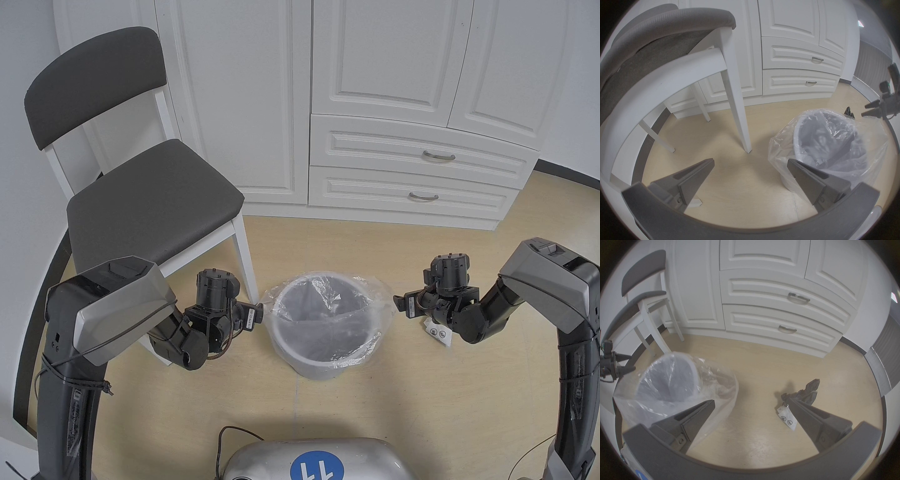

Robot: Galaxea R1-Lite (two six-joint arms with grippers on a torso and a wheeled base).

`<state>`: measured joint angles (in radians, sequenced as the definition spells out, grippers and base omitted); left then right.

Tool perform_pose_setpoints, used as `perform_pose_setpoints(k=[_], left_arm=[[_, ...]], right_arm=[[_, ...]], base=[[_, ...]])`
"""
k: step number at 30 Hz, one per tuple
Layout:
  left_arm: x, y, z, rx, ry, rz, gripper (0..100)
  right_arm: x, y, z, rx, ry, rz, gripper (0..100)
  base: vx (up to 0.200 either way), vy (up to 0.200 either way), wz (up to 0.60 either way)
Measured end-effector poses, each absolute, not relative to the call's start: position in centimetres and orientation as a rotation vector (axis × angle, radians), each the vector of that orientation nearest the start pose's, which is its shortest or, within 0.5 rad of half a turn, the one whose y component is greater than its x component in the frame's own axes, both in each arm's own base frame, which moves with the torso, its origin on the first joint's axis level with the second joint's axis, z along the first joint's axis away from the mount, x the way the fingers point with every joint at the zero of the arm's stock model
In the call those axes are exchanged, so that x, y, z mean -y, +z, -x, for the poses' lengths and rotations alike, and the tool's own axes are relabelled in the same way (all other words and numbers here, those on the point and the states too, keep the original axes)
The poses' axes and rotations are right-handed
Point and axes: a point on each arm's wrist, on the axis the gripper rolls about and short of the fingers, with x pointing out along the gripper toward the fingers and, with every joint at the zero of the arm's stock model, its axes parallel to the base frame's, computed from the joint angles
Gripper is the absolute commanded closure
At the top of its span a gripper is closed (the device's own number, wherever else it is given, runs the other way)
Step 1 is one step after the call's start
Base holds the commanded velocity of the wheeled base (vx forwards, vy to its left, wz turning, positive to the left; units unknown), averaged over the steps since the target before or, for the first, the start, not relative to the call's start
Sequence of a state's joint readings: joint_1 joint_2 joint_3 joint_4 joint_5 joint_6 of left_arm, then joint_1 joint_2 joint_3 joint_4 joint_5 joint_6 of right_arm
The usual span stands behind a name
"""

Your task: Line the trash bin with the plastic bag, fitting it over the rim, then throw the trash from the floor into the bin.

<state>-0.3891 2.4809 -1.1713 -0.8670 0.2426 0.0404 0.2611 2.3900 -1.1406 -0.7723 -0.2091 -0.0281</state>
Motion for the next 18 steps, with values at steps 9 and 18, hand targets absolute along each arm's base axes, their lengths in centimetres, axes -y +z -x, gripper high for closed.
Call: perform_pose_setpoints(k=[9, 18], left_arm=[[16.6, 0.2, -39.0, -0.435, -0.177, -0.164, 0], [16.0, 1.5, -36.0, -0.379, -0.185, -0.107, 0]], right_arm=[[-11.0, 4.8, -40.7, -0.42, 0.071, 0.127, 0], [-11.5, 6.6, -38.8, -0.409, 0.092, 0.126, 0]], base=[[0.0, 0.0, 0.0], [0.0, 0.0, 0.0]])
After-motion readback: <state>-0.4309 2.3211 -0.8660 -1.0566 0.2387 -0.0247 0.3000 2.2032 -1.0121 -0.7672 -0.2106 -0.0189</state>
